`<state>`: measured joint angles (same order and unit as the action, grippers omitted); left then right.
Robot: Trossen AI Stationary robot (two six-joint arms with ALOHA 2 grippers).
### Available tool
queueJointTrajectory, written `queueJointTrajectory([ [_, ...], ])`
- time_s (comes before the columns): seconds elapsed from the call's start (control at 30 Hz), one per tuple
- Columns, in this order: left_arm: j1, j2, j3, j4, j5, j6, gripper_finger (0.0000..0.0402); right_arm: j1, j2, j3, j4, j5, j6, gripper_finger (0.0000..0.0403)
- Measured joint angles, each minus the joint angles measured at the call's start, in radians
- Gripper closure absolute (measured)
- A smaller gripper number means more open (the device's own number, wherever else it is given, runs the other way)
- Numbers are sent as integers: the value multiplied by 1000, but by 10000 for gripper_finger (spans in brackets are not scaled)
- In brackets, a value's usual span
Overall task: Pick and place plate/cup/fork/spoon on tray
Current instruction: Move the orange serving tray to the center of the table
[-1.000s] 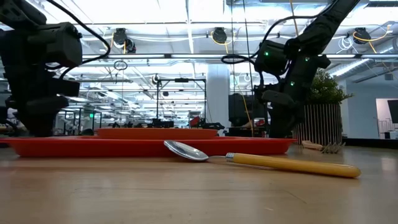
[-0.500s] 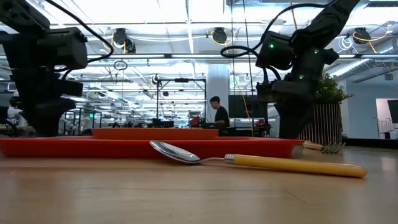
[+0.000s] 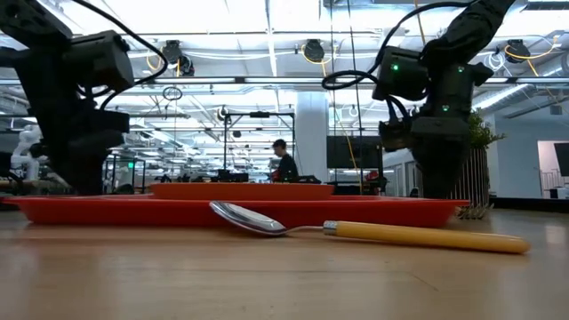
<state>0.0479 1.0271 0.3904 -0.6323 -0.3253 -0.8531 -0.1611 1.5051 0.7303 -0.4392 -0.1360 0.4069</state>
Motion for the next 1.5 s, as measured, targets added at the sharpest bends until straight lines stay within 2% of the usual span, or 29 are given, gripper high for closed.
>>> queueJointTrajectory([
  [0.27, -54, -1, 0, 37, 47, -24, 284, -33, -26, -2, -66, 7, 0, 312],
  [0.47, -82, 0, 0, 101, 76, -20, 284, -40, -105, -6, -135, 112, 6, 312],
  [0.87, -73, 0, 3, 97, 34, 11, 284, 13, -130, -4, -143, 75, 53, 312],
  [1.17, -68, -2, 10, 251, 49, 67, 284, 58, -119, 2, -11, 53, 75, 312],
  [1.4, -68, -1, 7, 210, 66, 88, 284, 57, -120, 2, -80, 55, 76, 312],
  [1.5, -68, 0, 31, 146, 68, 102, 284, 53, -119, 1, -100, 54, 74, 312],
])
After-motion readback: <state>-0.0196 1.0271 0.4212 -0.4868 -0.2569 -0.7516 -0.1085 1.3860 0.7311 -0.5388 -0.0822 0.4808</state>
